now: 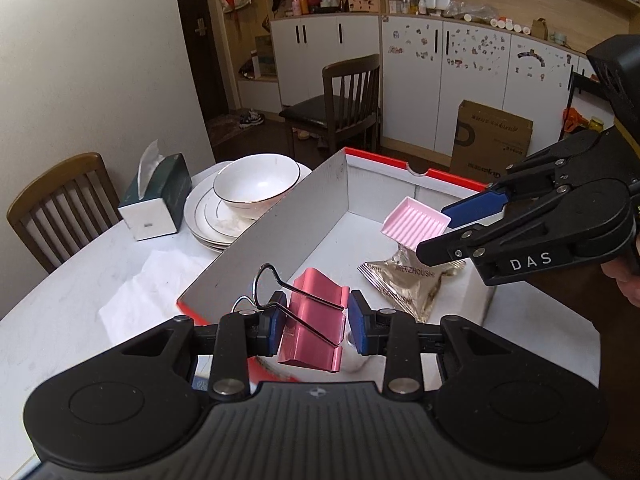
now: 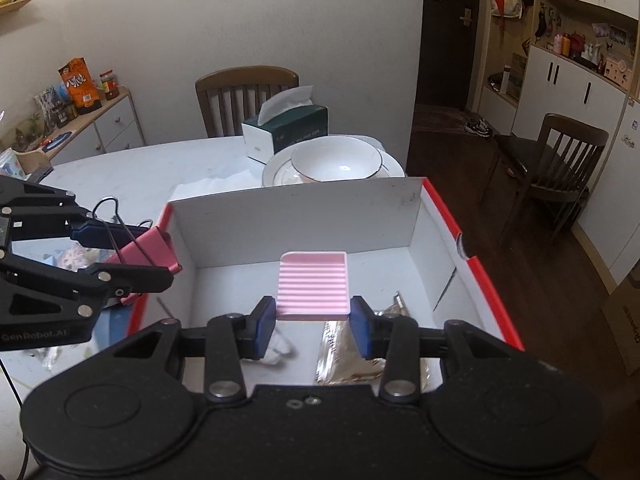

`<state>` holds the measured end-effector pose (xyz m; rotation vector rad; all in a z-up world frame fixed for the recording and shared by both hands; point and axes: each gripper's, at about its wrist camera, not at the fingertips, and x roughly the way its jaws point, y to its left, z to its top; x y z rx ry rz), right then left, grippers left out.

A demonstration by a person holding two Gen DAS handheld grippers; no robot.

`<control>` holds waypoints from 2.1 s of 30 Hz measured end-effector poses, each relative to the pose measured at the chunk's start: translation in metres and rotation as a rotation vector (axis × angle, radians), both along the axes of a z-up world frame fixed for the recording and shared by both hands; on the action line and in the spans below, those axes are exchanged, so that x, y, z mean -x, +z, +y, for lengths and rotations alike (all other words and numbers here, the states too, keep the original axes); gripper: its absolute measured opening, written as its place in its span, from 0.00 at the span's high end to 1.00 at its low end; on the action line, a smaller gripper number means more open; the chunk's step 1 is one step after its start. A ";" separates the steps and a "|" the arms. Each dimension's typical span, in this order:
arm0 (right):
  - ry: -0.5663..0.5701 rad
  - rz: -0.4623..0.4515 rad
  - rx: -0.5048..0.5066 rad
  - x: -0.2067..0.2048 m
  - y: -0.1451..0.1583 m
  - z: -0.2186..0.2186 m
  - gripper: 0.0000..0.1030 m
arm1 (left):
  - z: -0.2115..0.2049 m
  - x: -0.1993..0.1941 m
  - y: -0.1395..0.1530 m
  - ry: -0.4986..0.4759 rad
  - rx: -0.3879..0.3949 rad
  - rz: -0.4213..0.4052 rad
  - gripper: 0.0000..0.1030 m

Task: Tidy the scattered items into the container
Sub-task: 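Carry the binder clip and sticky pad with both grippers over the red box, then open both grippers to drop the clip and sticky pad into the box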

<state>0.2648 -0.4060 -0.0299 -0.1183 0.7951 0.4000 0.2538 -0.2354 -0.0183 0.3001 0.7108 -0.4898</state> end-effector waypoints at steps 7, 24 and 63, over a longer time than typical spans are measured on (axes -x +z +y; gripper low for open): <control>0.010 0.027 0.048 -0.026 -0.010 -0.004 0.62 | -0.020 -0.028 -0.011 -0.031 -0.046 0.020 0.69; -0.006 0.151 0.109 -0.092 -0.040 -0.001 0.62 | -0.042 -0.084 -0.051 -0.020 -0.127 0.161 0.69; -0.001 0.362 0.282 -0.147 -0.097 0.027 0.59 | -0.056 -0.120 -0.100 -0.029 -0.244 0.430 0.69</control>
